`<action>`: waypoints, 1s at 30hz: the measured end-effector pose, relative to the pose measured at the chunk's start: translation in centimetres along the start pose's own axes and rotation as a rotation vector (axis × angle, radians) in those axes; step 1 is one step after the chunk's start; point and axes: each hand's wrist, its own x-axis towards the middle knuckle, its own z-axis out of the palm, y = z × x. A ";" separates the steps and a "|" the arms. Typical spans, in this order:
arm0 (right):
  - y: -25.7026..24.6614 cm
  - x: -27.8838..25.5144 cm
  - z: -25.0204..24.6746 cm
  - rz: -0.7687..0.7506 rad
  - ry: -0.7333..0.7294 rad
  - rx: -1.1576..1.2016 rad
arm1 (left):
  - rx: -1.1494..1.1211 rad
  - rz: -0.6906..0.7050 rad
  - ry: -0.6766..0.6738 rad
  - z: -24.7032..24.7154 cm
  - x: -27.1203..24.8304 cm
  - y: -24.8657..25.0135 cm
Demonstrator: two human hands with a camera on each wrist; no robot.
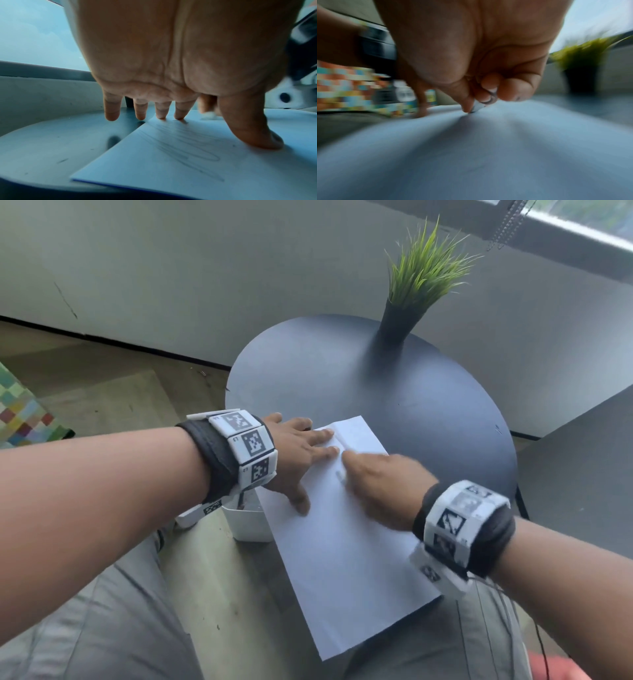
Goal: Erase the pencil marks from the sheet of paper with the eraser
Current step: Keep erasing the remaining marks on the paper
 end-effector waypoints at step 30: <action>0.6 4.8 -0.7 0.203 0.029 0.518 | -0.337 -0.237 0.163 4.5 -2.2 0.6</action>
